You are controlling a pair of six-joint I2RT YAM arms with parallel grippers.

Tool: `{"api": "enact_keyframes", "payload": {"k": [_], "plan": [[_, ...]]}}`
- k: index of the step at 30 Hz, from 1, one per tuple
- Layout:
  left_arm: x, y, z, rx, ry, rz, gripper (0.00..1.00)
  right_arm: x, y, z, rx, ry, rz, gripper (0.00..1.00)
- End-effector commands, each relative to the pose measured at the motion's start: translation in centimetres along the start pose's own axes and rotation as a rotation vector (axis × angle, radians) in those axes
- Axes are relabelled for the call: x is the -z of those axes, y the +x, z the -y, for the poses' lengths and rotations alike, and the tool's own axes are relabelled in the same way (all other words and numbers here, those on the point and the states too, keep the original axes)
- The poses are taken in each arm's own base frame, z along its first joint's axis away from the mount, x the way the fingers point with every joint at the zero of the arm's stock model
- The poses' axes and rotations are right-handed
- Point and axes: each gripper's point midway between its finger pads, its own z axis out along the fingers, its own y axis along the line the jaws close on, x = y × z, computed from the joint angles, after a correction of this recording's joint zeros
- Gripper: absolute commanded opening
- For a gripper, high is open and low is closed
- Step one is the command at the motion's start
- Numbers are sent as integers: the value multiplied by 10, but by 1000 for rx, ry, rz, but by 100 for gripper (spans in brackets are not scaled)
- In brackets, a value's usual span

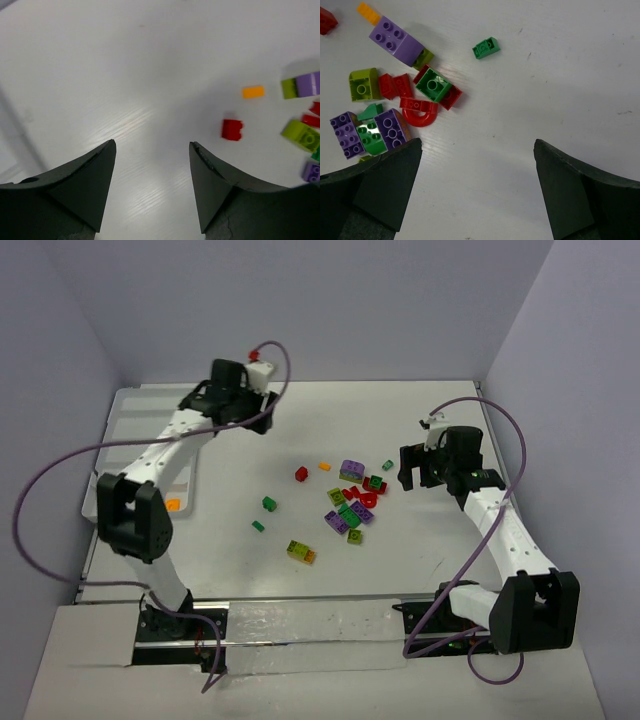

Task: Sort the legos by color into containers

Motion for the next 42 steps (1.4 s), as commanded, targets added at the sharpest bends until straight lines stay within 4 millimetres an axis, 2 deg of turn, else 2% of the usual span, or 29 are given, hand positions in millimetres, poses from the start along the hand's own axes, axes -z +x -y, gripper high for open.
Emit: {"api": "enact_keyframes", "payload": {"k": [1,4,5,8,21,24,31,42], "plan": [[-45,8,51,-9,86,-66,69,-1,-17,7,9,42,45,100],[-72,12,79,-15,84,-110,68,-3,-16,8,7,48,37,100],[-82,15,81,-10,68,-135,66,-4,-16,9,6,47,33,100],[-98,23,101,42,90,-183,64,-6,-16,10,4,48,27,100],[-125,51,155,100,87,-231,63,-8,-14,12,4,62,21,100],[-128,55,163,119,84,-246,63,-8,-14,12,4,63,24,100],[-139,62,170,118,28,-249,66,-8,-14,11,4,54,21,100],[-159,76,170,79,-34,-272,63,-8,-13,9,2,44,17,100]]}}
